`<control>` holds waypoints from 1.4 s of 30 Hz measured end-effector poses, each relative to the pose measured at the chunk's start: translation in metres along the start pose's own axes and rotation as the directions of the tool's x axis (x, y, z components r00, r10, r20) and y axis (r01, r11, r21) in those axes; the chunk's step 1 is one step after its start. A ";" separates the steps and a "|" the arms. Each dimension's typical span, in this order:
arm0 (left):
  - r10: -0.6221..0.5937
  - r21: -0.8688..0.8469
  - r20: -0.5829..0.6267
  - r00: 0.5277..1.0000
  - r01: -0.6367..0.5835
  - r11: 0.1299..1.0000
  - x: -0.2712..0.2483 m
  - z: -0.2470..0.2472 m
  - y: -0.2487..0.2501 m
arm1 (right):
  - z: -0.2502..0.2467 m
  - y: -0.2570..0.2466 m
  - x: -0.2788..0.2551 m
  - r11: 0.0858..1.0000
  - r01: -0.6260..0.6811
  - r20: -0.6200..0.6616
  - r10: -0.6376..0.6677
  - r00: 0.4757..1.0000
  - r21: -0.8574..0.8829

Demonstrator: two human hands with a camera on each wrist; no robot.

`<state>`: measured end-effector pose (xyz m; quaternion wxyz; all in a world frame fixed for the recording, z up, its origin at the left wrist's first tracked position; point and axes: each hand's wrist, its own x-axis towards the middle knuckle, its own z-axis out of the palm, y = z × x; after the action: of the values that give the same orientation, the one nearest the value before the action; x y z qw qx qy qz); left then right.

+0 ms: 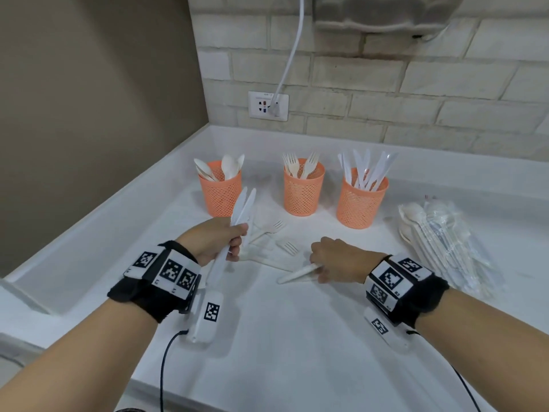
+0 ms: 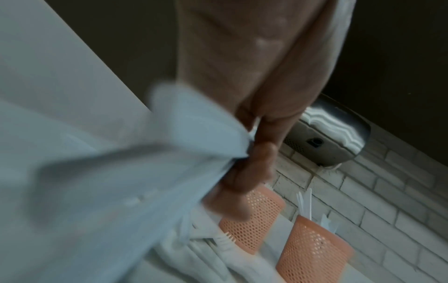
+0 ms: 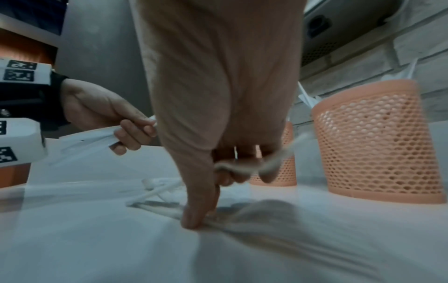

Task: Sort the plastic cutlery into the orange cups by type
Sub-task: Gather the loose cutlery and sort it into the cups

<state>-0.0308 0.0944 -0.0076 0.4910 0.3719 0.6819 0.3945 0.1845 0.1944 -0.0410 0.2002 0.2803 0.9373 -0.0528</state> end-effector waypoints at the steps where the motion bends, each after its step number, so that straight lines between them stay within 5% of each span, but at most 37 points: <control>1: 0.026 0.015 -0.011 1.000 -0.026 1.000 0.001 0.002 -0.002 | 0.000 -0.002 -0.001 0.999 0.001 0.039 0.001 0.999 -0.049; 5: 0.130 0.169 0.031 0.991 -0.134 0.976 0.002 0.016 -0.010 | -0.006 -0.016 -0.003 0.993 0.042 0.096 -0.031 0.995 -0.111; 10: 0.115 0.335 0.264 0.958 -0.203 0.920 -0.002 0.033 -0.010 | -0.043 -0.048 0.001 0.972 0.166 -0.046 -0.176 0.983 -0.166; 15: 0.100 0.382 0.183 0.978 -0.165 0.909 -0.001 0.017 -0.009 | -0.063 -0.059 0.016 0.914 0.255 -0.239 -0.337 0.911 -0.317; 17: 0.118 0.341 0.178 0.977 -0.174 0.924 -0.002 0.007 -0.011 | -0.070 -0.067 0.023 0.909 0.272 -0.383 -0.384 0.840 -0.315; 20: 0.133 0.236 0.094 0.987 -0.151 0.960 -0.002 -0.012 -0.016 | -0.079 -0.068 0.035 0.906 0.380 -0.654 -0.404 0.639 -0.189; 22: 0.121 0.197 0.014 0.993 -0.122 0.973 -0.001 -0.028 -0.020 | -0.088 -0.063 0.042 0.893 0.450 -0.821 -0.261 0.507 -0.006; 23: 0.122 0.167 -0.015 0.992 -0.117 0.979 -0.001 -0.035 -0.022 | -0.092 -0.061 0.045 0.885 0.448 -0.861 -0.124 0.493 0.129; 25: 0.112 0.090 -0.060 0.992 -0.107 0.990 -0.003 -0.047 -0.025 | -0.096 -0.054 0.055 0.859 0.328 -0.823 0.170 0.541 0.393; 27: 0.106 0.029 -0.097 0.990 -0.103 0.994 -0.006 -0.055 -0.025 | -0.093 -0.048 0.070 0.841 0.023 -0.585 0.357 0.728 0.541; 29: 0.111 -0.002 -0.126 0.986 -0.112 0.994 -0.005 -0.060 -0.025 | -0.079 -0.050 0.087 0.836 -0.217 -0.274 0.393 0.878 0.504; 35: 0.095 -0.015 -0.147 0.984 -0.098 0.995 -0.004 -0.067 -0.025 | -0.055 -0.076 0.122 0.815 -0.315 -0.139 0.428 0.893 0.486; 42: 0.071 -0.052 -0.124 0.990 -0.078 0.996 -0.004 -0.077 -0.027 | -0.059 -0.076 0.104 0.809 -0.414 0.005 0.454 0.891 0.418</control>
<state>-0.1073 0.0662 -0.0145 0.4438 0.3583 0.6849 0.4535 0.0430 0.1953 -0.0302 0.0991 0.5244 0.8248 -0.1864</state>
